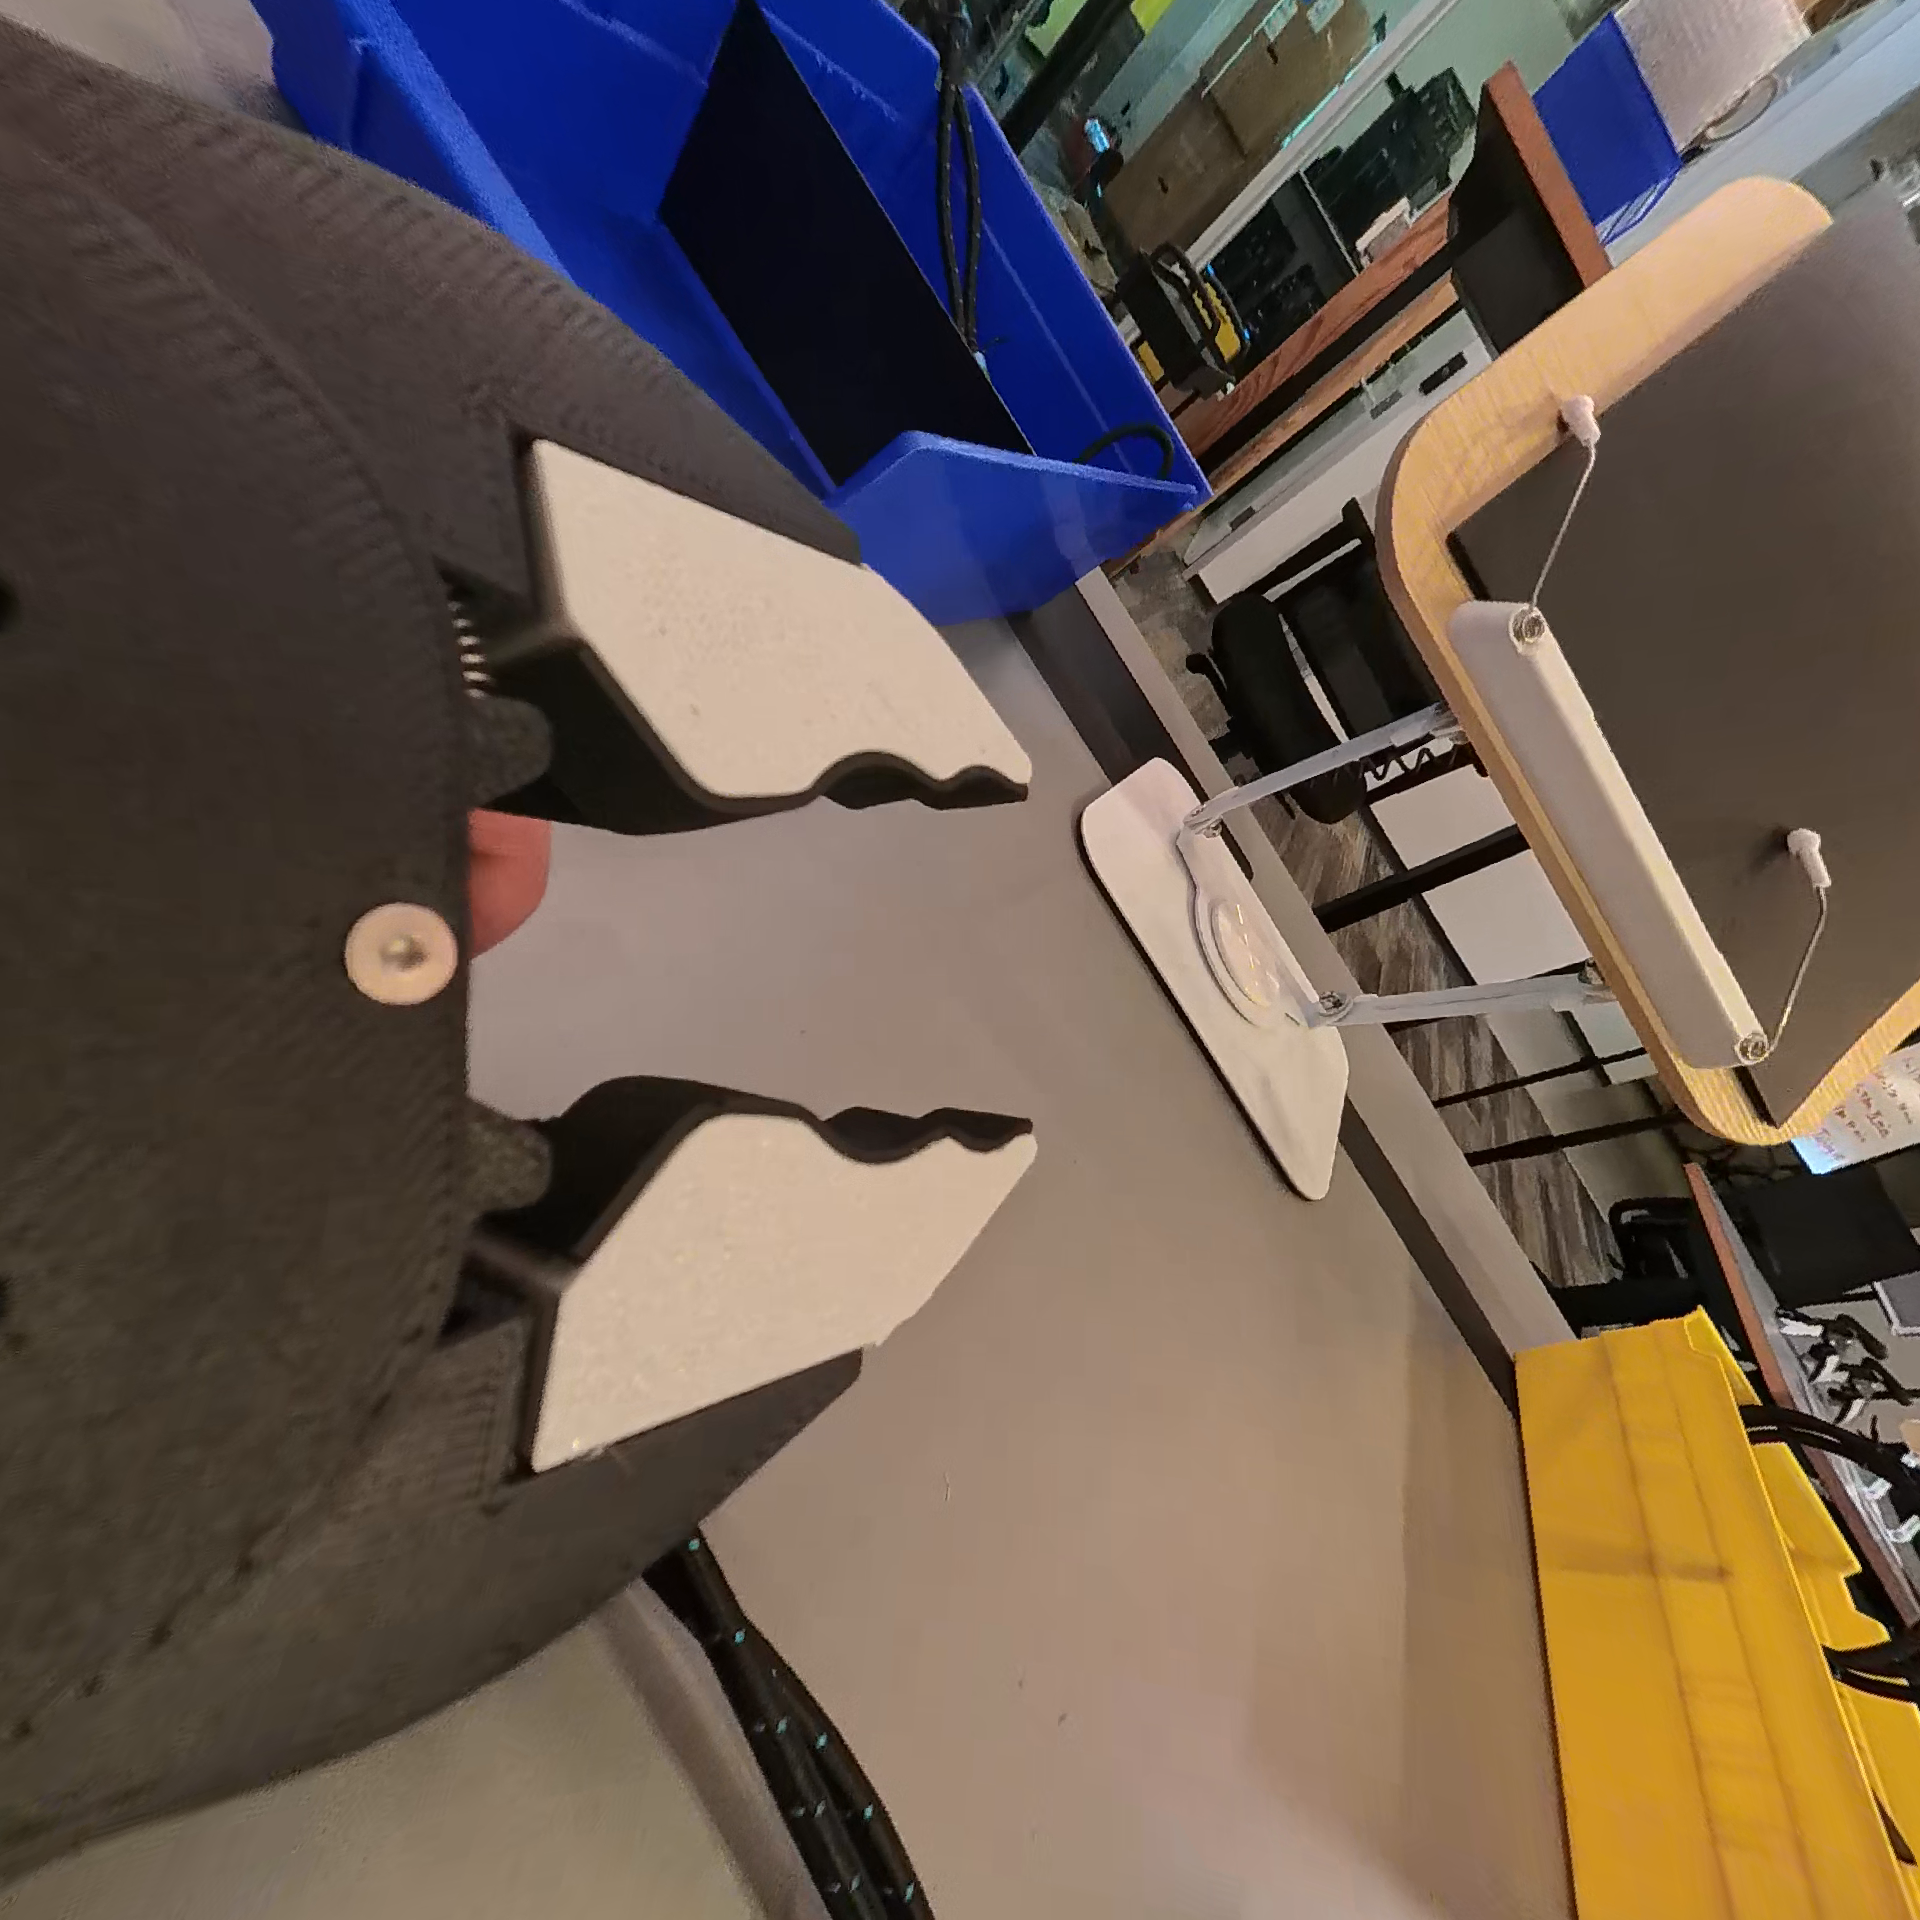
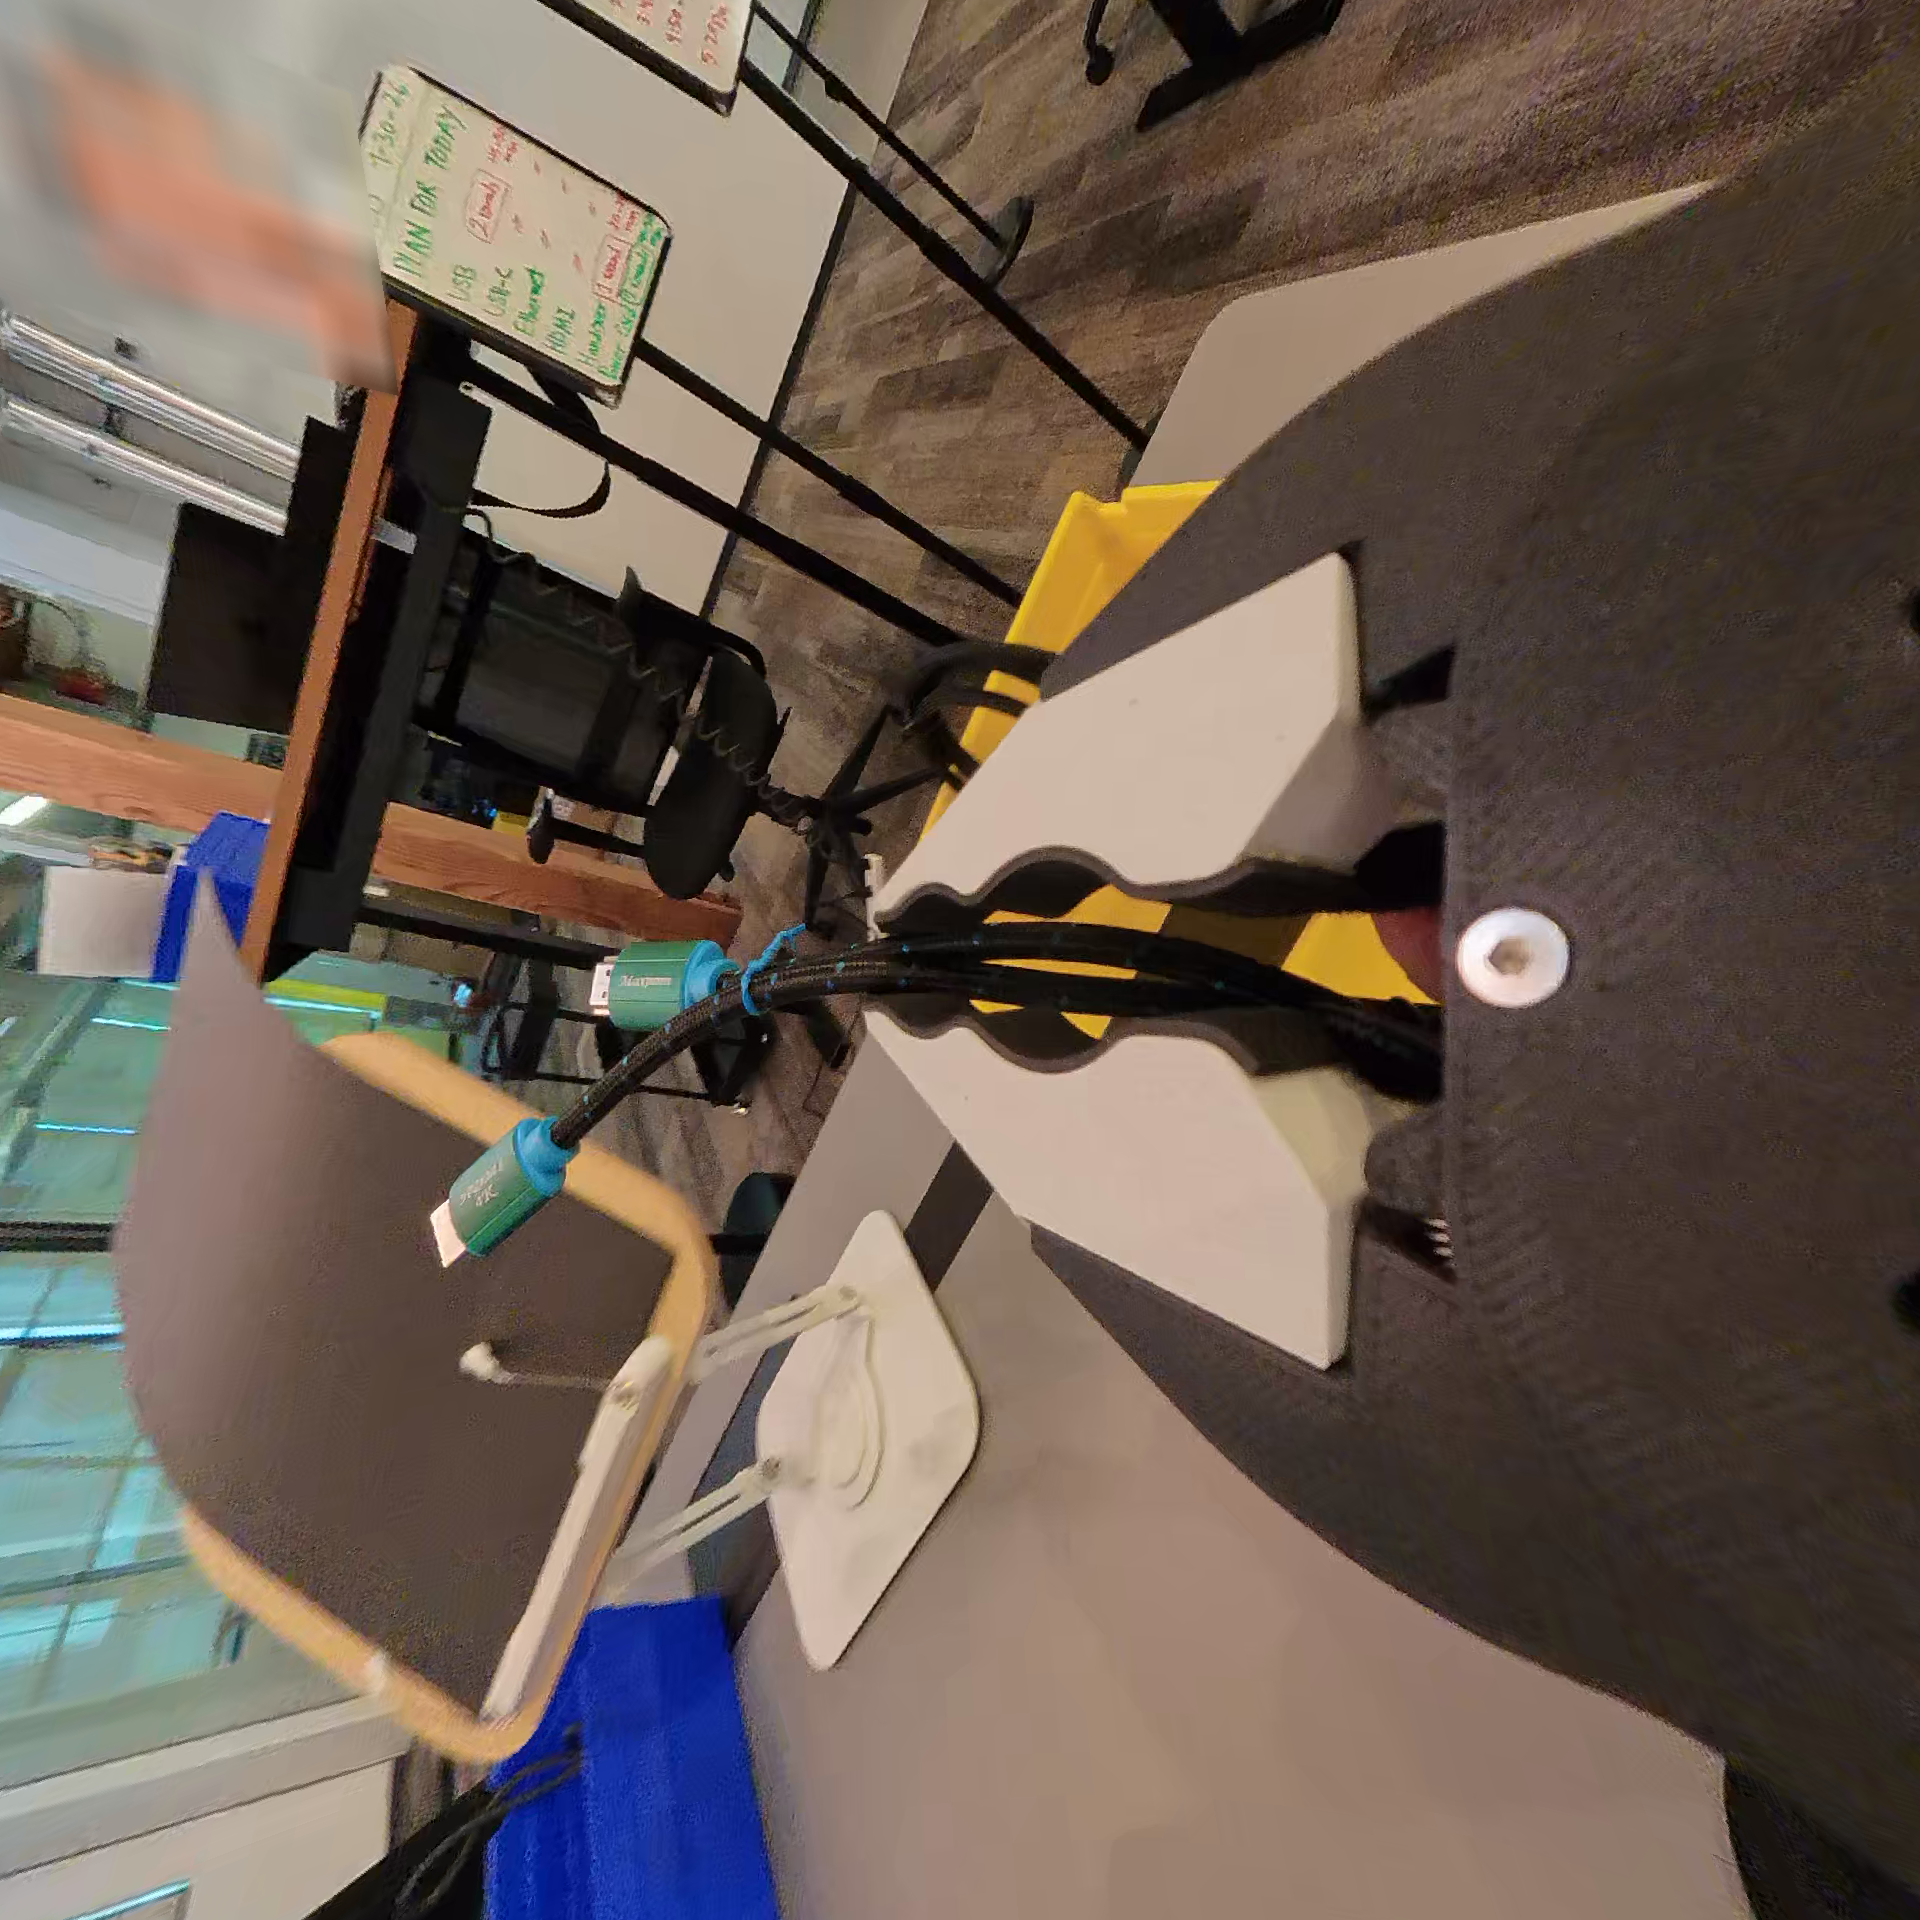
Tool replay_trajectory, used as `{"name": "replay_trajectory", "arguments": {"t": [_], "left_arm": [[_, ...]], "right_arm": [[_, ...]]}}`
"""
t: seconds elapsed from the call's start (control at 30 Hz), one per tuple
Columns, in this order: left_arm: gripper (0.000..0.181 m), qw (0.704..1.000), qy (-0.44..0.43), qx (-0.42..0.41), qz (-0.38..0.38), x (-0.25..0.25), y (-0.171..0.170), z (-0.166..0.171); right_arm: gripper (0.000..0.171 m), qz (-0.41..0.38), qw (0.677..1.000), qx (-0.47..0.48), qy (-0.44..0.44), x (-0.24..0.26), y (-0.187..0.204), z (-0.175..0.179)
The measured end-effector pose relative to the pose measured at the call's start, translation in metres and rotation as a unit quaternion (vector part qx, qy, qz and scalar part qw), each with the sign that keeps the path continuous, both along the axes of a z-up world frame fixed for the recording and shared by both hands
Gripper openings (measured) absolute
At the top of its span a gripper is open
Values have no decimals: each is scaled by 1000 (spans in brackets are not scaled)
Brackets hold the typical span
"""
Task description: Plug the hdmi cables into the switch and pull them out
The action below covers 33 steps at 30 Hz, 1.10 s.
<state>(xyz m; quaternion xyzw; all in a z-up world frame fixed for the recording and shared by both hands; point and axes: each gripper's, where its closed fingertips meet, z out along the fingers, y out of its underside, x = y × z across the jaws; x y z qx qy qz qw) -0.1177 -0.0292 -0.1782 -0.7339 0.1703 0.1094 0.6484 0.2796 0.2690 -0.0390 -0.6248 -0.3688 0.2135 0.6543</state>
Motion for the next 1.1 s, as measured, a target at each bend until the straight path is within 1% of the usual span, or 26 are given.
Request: {"name": "replay_trajectory", "arguments": {"t": [0.13, 0.23, 0.37, 0.53, 0.63, 0.73, 0.87, 0.9, 1.0, 1.1], "left_arm": [[55, 1000, 7, 1, 1, 0, -1, 0], [55, 1000, 9, 0, 4, -2, -2, 0], [55, 1000, 13, -2, 6, -3, -2, 0], [55, 1000, 22, -5, 6, -4, -3, -1], [55, 999, 31, -7, 4, -3, -1, -4], [55, 999, 43, -11, 5, -2, 2, -9], [55, 998, 59, -16, 6, 2, 4, -14], [55, 998, 63, -17, 6, 3, 5, -15], [55, 997, 70, -17, 9, 5, 7, -19], [55, 997, 76, -22, 10, 8, 11, -23]], "right_arm": [[8, 12, 999, -8, -39, 0, 31, -36], [8, 36, 997, -24, -57, -1, 43, -60], [8, 52, 990, -28, -126, 4, 47, -88], [8, 82, 974, -16, -211, 16, 41, -103], [8, 97, 958, -16, -269, 23, 36, -101], [8, 86, 934, -15, -346, 37, 33, -95], [9, 83, 927, -36, -364, 47, 30, -84], [9, 78, 921, -29, -381, 51, 31, -81], [8, 68, 888, -18, -454, 69, 27, -63], [8, 52, 841, -35, -537, 91, 26, -54]]}}
